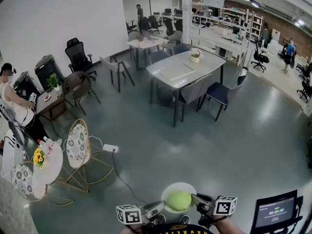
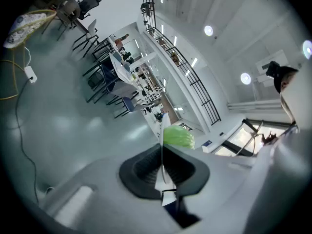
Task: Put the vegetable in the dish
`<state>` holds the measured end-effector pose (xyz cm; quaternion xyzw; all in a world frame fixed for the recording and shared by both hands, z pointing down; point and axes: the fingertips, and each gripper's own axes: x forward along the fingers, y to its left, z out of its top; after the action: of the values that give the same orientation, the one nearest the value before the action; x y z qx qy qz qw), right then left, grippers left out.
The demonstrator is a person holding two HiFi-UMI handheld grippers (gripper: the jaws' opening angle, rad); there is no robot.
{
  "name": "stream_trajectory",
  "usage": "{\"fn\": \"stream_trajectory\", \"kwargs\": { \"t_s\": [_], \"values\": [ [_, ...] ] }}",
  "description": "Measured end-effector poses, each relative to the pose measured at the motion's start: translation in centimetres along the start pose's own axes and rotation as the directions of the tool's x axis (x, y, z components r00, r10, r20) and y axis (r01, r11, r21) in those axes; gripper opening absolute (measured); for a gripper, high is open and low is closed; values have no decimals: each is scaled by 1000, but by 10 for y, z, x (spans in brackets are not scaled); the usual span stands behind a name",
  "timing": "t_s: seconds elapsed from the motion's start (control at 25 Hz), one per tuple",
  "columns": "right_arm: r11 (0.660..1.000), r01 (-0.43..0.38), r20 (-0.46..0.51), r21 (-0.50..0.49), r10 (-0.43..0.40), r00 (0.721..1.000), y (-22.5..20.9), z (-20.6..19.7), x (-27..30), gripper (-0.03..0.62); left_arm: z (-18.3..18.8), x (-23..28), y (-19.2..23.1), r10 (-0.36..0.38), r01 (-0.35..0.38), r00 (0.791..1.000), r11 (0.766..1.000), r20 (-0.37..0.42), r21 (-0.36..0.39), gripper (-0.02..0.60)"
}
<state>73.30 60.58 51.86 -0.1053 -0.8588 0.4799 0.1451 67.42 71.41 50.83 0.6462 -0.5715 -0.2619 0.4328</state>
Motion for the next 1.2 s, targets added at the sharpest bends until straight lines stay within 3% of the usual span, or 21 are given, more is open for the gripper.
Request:
{"fn": "stream_trajectory", "kwargs": {
  "t_s": [0.6, 0.88, 1.2],
  "values": [
    [999, -30, 0, -38, 30, 1000, -26, 4, -24, 32, -18, 31, -1, 2, -2, 1000, 999, 19, 35, 9],
    [995, -93, 0, -35, 93, 996, -16, 33, -53, 28, -18, 55, -27, 20, -24, 998, 998, 67, 54, 12],
    [994, -110, -59, -12, 109, 992, -35, 36, -36, 34, -16, 59, -5, 62, -63, 993, 998, 97, 15, 14]
  ]
}}
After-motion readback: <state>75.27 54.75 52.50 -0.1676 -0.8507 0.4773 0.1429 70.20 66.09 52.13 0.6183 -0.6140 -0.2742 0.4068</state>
